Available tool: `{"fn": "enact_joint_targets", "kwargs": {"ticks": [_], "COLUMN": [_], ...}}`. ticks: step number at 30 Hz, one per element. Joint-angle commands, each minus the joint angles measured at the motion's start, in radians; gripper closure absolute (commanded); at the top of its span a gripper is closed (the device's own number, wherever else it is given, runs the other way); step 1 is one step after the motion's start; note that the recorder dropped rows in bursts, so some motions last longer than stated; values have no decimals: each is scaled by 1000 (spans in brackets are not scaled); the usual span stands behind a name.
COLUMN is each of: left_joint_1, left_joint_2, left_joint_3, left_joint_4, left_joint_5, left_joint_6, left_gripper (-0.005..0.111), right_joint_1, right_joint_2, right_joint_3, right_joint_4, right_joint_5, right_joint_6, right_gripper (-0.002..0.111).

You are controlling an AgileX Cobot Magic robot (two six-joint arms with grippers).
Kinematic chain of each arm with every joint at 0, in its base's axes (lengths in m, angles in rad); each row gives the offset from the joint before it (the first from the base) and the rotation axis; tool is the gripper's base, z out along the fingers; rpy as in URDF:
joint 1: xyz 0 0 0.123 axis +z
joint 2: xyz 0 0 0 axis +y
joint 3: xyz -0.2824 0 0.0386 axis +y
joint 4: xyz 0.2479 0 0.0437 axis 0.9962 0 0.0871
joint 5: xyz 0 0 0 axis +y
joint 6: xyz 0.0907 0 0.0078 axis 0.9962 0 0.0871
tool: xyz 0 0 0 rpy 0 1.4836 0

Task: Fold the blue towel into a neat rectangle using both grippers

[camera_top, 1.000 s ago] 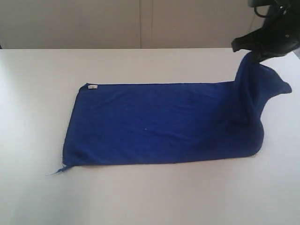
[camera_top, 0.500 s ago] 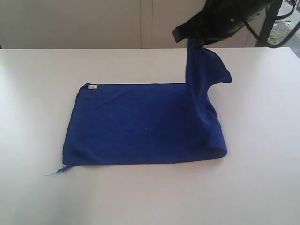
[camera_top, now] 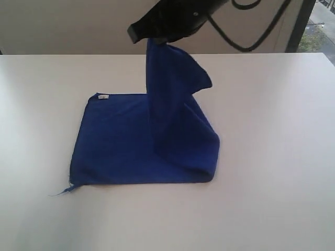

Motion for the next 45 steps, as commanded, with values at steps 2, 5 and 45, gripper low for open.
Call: {"fn": "enact_joint_targets", "kwargs": {"ticks": [2, 5, 45], "left_joint_1": [3, 3, 3], "left_joint_2": [-8, -8, -8], "left_joint_3": [-5, -5, -5], "left_joint_4": [0, 0, 0], "left_joint_5": [2, 2, 2], "left_joint_6": [-5, -5, -5], "left_gripper": [107, 107, 107], "right_joint_1": [55, 87, 235], "right_joint_2": [96, 151, 573], "right_joint_3": [-51, -73, -84], "right_joint_4": [1, 9, 192], "right_joint_5": [-55, -74, -563], "right_joint_6": [12, 14, 17], "right_gripper": [108, 108, 73]}}
